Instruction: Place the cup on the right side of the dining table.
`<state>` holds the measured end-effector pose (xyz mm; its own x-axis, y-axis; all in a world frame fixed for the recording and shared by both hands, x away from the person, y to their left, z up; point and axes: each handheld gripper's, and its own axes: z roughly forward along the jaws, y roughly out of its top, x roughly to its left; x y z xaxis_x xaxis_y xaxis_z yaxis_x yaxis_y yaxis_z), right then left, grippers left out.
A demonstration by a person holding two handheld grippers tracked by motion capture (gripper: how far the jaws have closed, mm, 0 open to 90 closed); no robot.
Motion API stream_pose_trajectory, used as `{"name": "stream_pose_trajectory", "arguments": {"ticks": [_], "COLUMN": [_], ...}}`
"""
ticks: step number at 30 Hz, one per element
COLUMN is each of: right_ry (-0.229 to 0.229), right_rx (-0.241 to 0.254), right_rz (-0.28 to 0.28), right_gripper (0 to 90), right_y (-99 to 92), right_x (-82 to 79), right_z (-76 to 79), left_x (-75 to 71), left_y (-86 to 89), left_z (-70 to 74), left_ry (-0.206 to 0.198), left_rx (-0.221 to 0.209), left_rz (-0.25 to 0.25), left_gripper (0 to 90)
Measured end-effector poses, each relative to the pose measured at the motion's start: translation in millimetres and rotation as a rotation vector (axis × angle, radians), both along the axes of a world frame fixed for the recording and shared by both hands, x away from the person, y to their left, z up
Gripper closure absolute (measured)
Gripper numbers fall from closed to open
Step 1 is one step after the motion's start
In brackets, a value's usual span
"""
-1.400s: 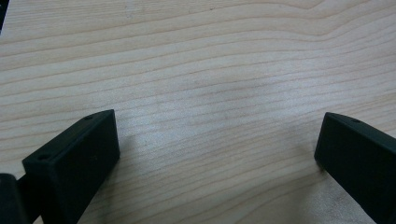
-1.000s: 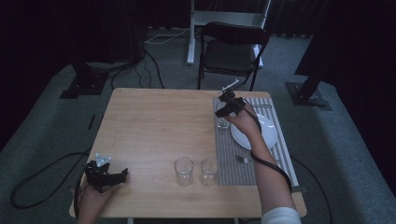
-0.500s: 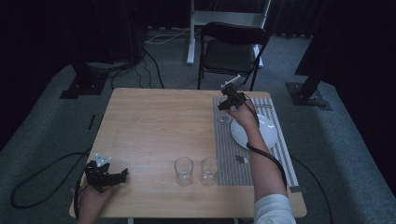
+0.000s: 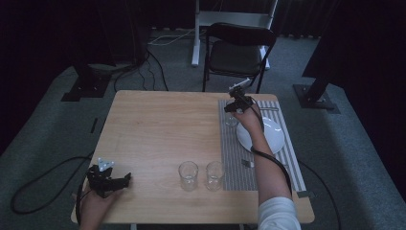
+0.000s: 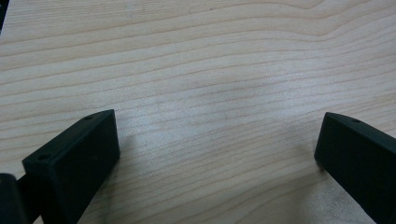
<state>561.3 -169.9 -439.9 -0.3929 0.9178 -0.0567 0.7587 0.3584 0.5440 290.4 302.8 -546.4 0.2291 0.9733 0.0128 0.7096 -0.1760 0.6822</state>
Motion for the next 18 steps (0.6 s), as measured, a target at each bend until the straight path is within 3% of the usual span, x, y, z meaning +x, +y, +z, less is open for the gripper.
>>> {"name": "stream_pose_trajectory", "arguments": {"ticks": [4, 5, 8, 14, 18], "right_ry": [0.006, 0.039, 0.034, 0.037, 0.031], "right_rx": [0.000, 0.017, 0.023, 0.051, 0.104], "right_rz": [-0.027, -0.019, -0.013, -0.009, -0.032], "right_gripper": [24.7, 17.6, 13.8, 11.5, 10.9], "right_y": [-1.6, -2.3, -1.9, -6.1, -15.8], "right_x": [1.3, 2.1, -0.1, -5.4, -13.5], "right_z": [-1.6, -3.4, -2.2, 0.2, -0.9], "left_x": [0.0, 0.0, 0.0, 0.0, -0.4], "left_y": [0.0, 0.0, 0.0, 0.0, -0.1], "left_z": [0.0, 0.0, 0.0, 0.0, 0.0], "left_ry": [0.000, 0.000, 0.000, 0.000, 0.000], "left_rx": [0.000, 0.000, 0.000, 0.000, 0.000], "left_rz": [0.000, 0.000, 0.000, 0.000, 0.001], "left_gripper": [0.3, 0.3, 0.3, 0.3, 0.3]}}
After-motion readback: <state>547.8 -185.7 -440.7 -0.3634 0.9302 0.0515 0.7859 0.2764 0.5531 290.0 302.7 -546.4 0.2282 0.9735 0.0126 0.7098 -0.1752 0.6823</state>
